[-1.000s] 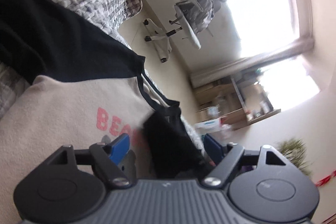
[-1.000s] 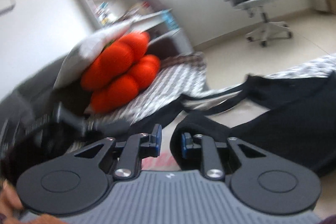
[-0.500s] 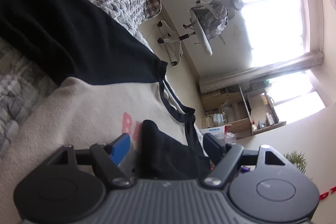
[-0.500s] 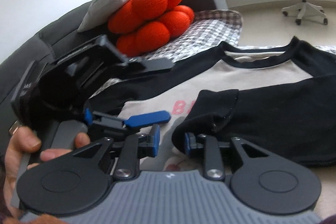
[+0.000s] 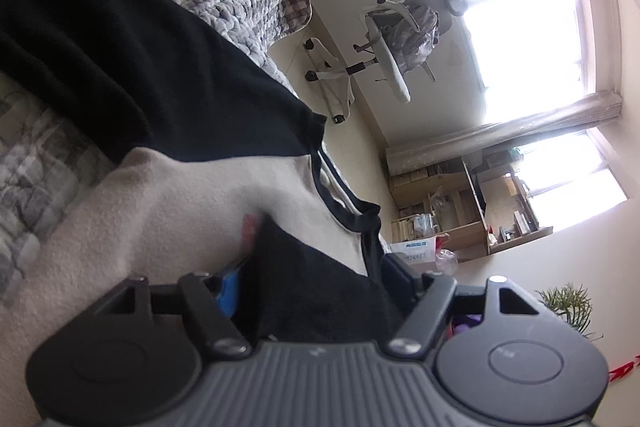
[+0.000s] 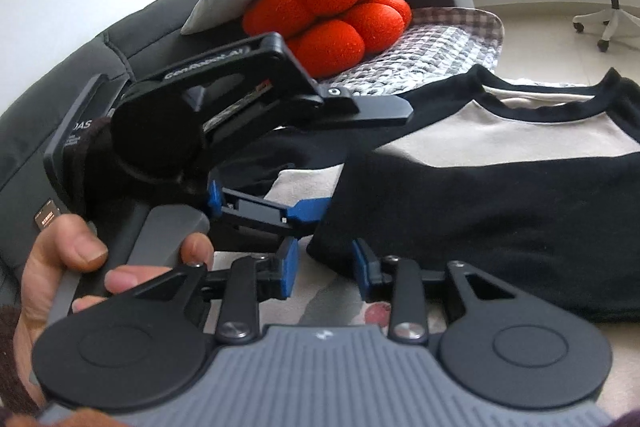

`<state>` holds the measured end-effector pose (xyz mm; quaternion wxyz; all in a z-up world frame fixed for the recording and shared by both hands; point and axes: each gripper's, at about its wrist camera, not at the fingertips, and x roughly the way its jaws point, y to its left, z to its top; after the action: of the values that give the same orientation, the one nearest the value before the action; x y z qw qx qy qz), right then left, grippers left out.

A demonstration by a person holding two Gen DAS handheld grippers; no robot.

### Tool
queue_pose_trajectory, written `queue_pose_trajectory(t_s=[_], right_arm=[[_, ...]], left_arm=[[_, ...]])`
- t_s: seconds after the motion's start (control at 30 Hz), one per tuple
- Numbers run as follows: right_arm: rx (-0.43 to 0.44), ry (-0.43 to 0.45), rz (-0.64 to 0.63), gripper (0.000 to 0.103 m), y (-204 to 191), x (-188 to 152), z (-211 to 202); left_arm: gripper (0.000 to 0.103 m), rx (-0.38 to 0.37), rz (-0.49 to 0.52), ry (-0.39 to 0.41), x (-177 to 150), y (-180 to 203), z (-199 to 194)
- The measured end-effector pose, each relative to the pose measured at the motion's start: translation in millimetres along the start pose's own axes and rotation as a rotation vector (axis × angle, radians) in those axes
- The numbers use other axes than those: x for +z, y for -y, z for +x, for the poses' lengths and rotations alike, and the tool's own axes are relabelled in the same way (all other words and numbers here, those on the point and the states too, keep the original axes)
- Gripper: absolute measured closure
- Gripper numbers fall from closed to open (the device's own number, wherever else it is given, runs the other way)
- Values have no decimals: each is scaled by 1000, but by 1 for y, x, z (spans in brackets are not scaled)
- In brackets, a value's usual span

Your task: Fold clothes

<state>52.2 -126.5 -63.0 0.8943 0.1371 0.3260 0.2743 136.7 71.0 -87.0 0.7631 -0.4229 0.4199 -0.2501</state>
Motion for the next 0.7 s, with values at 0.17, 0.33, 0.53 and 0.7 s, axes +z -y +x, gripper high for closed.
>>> queue_pose_trajectory(t_s=[0.17, 0.33, 0.53, 0.7], right_arm=[[-9, 14, 50, 68, 9, 1, -8], [-59, 42, 109, 62, 23, 1, -23], [-187, 123, 110, 38, 41, -1, -56], [-296, 202, 114, 35, 61, -2, -86]], left_arm=[[59, 61, 30, 14, 0, -2, 0], [98, 192, 123, 47, -4, 6, 4], [98, 263, 347, 146, -11, 45, 0], [98, 273, 435, 202, -6, 68, -6]])
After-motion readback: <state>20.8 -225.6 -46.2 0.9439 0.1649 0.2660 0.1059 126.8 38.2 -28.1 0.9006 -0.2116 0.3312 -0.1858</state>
